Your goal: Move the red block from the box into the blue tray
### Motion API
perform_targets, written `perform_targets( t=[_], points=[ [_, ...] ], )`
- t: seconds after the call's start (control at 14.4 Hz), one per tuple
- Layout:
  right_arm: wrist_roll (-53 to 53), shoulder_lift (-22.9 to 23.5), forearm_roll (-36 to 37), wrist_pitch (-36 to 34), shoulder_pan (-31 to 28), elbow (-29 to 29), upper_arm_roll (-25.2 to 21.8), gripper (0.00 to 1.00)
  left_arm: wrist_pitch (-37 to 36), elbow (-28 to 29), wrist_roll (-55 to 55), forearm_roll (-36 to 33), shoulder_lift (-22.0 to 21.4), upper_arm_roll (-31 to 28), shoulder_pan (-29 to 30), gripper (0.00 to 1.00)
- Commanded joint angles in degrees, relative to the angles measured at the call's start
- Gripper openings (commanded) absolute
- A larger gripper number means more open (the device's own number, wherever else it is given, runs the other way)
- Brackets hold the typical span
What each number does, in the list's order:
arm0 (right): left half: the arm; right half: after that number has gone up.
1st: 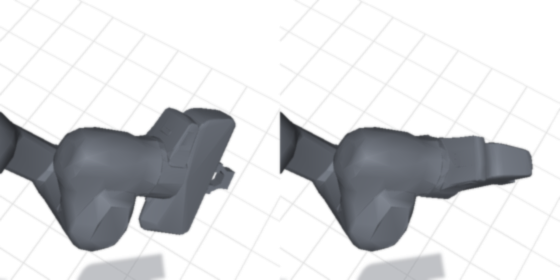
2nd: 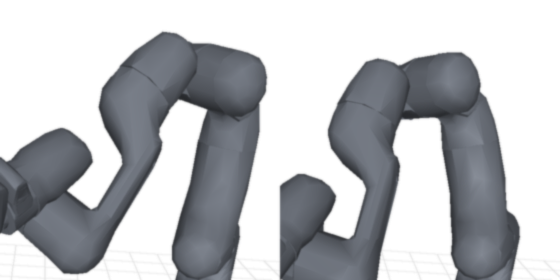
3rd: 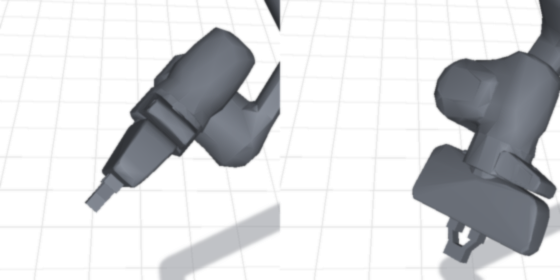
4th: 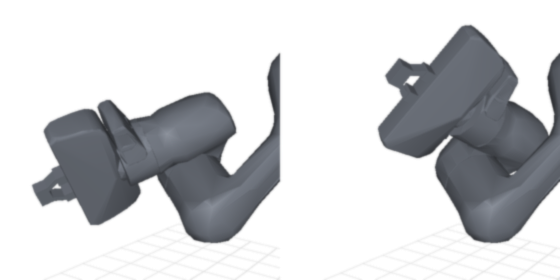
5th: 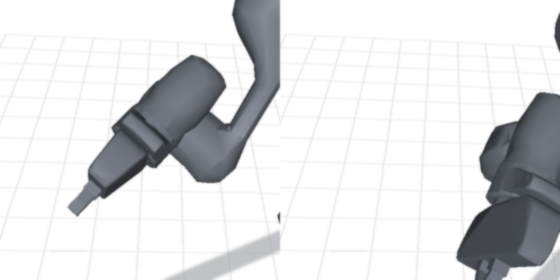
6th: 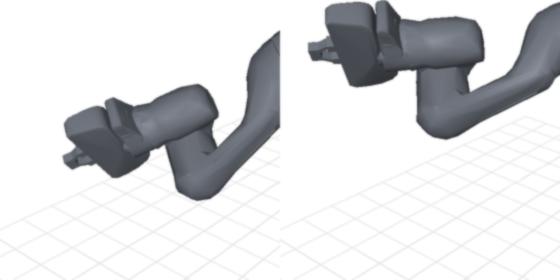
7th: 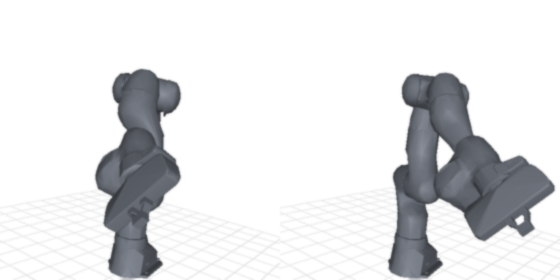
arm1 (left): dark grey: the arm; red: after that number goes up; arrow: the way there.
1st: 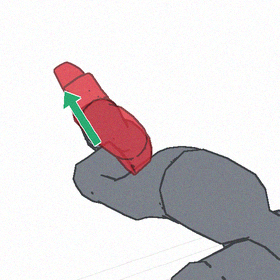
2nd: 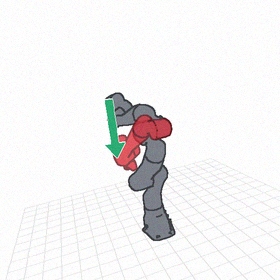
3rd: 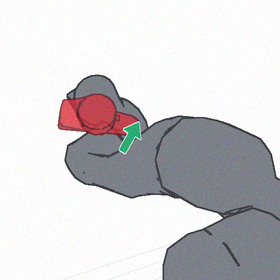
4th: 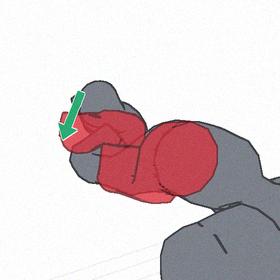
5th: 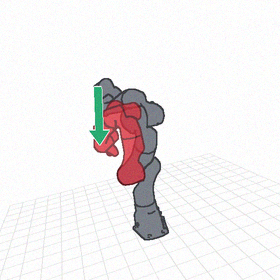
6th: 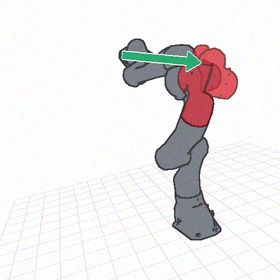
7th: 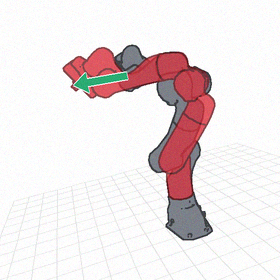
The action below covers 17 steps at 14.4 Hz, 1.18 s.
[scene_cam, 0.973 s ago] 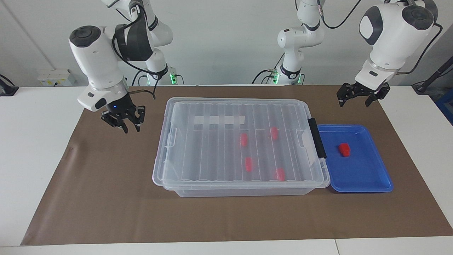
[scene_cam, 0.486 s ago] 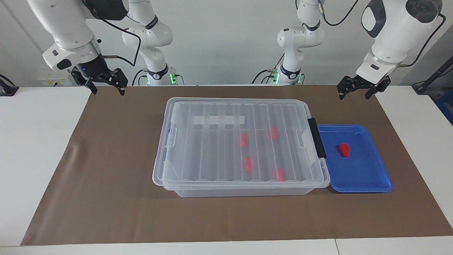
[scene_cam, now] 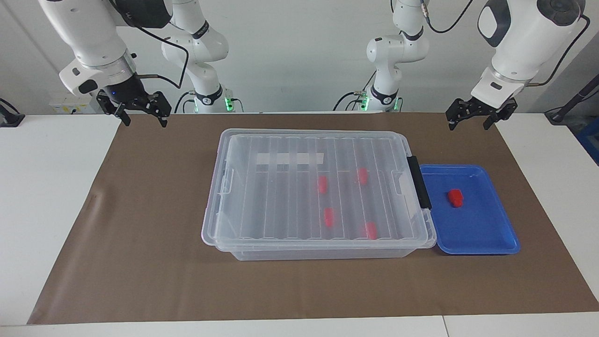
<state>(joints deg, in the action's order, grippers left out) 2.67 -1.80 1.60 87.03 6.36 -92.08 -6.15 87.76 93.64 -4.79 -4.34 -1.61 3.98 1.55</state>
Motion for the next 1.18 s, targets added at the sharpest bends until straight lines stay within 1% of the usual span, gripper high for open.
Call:
perform_targets(
  t=[0.0,0.35,0.56,1.11],
  points=[
    [-1.4,-0.4,-0.6,1.0,-0.6,-0.7,0.3,1.00,-0.6,-0.3,0.8,0.7,-1.2,-0.6,-1.1,1.00],
    [-1.4,-0.3,-0.5,1.5,-0.3,-0.7,0.5,1.00,-1.4,-0.1,0.8,0.6,-1.2,-1.2,-2.4,1.00],
    [-1.4,-0.3,-0.1,1.6,-0.2,-0.7,0.8,1.00,-1.5,0.0,0.9,0.6,-1.2,-2.9,-4.7,1.00],
    [-1.4,-0.4,0.0,1.6,-0.3,-0.7,0.7,1.00,-1.3,0.1,0.8,0.6,-1.9,-2.7,-4.0,1.00]
  ],
)
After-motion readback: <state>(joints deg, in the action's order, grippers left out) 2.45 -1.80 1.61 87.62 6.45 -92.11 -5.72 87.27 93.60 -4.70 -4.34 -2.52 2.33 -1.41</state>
